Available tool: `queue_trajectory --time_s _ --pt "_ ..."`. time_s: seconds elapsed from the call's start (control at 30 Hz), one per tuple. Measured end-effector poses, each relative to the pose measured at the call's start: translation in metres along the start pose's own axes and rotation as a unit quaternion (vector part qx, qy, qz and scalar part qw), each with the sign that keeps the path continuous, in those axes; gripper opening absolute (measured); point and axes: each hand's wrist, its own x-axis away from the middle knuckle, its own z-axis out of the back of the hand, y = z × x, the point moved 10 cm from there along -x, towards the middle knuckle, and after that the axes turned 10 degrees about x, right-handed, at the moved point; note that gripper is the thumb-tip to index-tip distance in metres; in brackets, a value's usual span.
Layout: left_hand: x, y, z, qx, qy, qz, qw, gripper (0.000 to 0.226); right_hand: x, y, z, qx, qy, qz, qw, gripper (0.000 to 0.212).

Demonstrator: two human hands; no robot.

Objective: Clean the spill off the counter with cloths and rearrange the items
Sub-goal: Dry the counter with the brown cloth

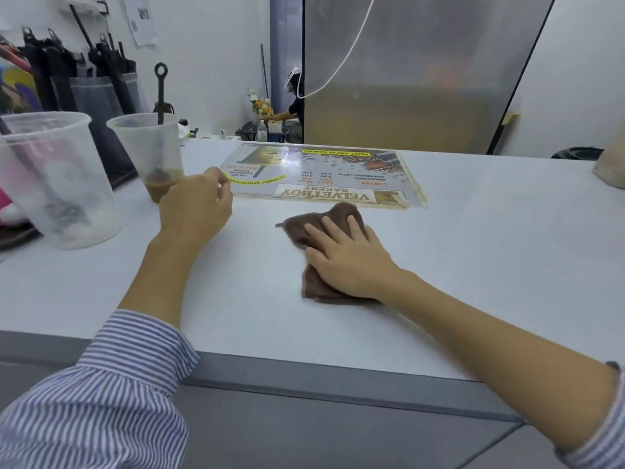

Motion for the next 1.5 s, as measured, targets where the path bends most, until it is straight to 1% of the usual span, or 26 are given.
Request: queue_trajectory --time_s 0.13,0.2,0.27,0.33,0.43,0.5,0.53,0.57,0.67,0.7,0.77,0.8,0.87,0.97,1.0,1.03,1.07,1.1,1.17,1.2,1.27,1.33,1.4,1.43,1.47,1.5 --pt "0.007 0.013 -0.004 0.016 -0.018 -0.013 1.0 0.026 0.062 -0.018 -0.001 -0.013 0.04 0.081 0.996 0.047" --pt "0.01 0.027 -0.004 0.035 -0.021 -0.027 0.999 0.024 0.095 0.004 0.004 -0.036 0.054 0.074 0.995 0.046" --pt "0.017 0.044 -0.003 0.055 -0.03 -0.049 0.997 0.021 0.11 0.048 0.003 -0.041 0.046 0.028 0.998 0.046" --pt "0.024 0.063 -0.002 0.071 -0.043 -0.069 0.994 0.019 0.114 0.11 0.0 -0.038 0.022 -0.045 0.998 0.048" --pt "0.036 0.087 0.001 0.094 -0.057 -0.095 0.989 0.019 0.107 0.211 -0.004 0.027 -0.006 -0.182 0.983 0.066" --pt "0.045 0.103 -0.001 0.112 -0.065 -0.108 0.986 0.019 0.095 0.244 -0.002 0.039 0.015 -0.257 0.966 0.058" --pt "0.05 0.112 -0.005 0.122 -0.073 -0.116 0.983 0.019 0.087 0.24 -0.003 0.045 0.021 -0.262 0.964 0.055" --pt "0.057 0.124 -0.012 0.134 -0.084 -0.127 0.979 0.019 0.081 0.226 -0.004 0.046 0.026 -0.241 0.969 0.054" --pt "0.081 0.158 -0.038 0.161 -0.126 -0.15 0.967 0.019 0.102 0.157 -0.006 0.034 0.042 -0.112 0.992 0.051" --pt "0.09 0.168 -0.048 0.164 -0.14 -0.158 0.963 0.02 0.121 0.144 -0.006 0.016 0.046 -0.095 0.994 0.051" --pt "0.105 0.183 -0.065 0.161 -0.16 -0.171 0.959 0.022 0.16 0.141 -0.005 -0.021 0.051 -0.096 0.994 0.049" --pt "0.111 0.188 -0.071 0.156 -0.166 -0.174 0.958 0.023 0.173 0.155 -0.003 -0.04 0.054 -0.11 0.992 0.048" --pt "0.12 0.192 -0.081 0.136 -0.176 -0.182 0.958 0.027 0.187 0.203 -0.002 -0.07 0.048 -0.172 0.981 0.05" --pt "0.128 0.189 -0.089 0.103 -0.18 -0.185 0.961 0.03 0.183 0.285 -0.003 0.014 0.033 -0.3 0.953 0.078" --pt "0.129 0.186 -0.091 0.092 -0.183 -0.181 0.962 0.031 0.175 0.304 -0.005 0.027 0.028 -0.344 0.938 0.075" --pt "0.131 0.183 -0.095 0.079 -0.188 -0.178 0.963 0.031 0.165 0.311 -0.004 0.045 0.024 -0.368 0.929 0.069" --pt "0.132 0.182 -0.098 0.064 -0.195 -0.179 0.962 0.031 0.149 0.308 -0.006 0.054 0.017 -0.367 0.929 0.067" --pt "0.133 0.181 -0.1 0.055 -0.2 -0.183 0.961 0.032 0.132 0.292 -0.006 0.054 0.014 -0.34 0.939 0.069" --pt "0.136 0.179 -0.101 0.053 -0.204 -0.188 0.959 0.032 0.101 0.238 -0.007 0.044 0.017 -0.243 0.969 0.073" --pt "0.137 0.18 -0.101 0.051 -0.208 -0.192 0.958 0.033 0.091 0.207 -0.005 0.036 0.026 -0.196 0.98 0.069" --pt "0.142 0.186 -0.105 0.047 -0.221 -0.213 0.951 0.037 0.082 0.17 -0.002 0.007 0.032 -0.146 0.989 0.056" --pt "0.145 0.19 -0.107 0.049 -0.229 -0.229 0.945 0.047 0.068 0.167 0.003 0.002 0.035 -0.133 0.991 0.053" --pt "0.146 0.193 -0.107 0.06 -0.233 -0.241 0.94 0.063 0.051 0.182 0.006 0.003 0.037 -0.144 0.989 0.053" --pt "0.145 0.193 -0.107 0.06 -0.233 -0.237 0.941 0.067 0.039 0.192 0.008 0.001 0.038 -0.153 0.987 0.053" --pt "0.145 0.192 -0.107 0.055 -0.229 -0.236 0.943 0.064 0.027 0.203 0.009 -0.003 0.037 -0.163 0.986 0.053" --pt "0.146 0.19 -0.108 0.047 -0.225 -0.239 0.943 0.055 0.015 0.213 0.009 -0.008 0.036 -0.172 0.984 0.054"
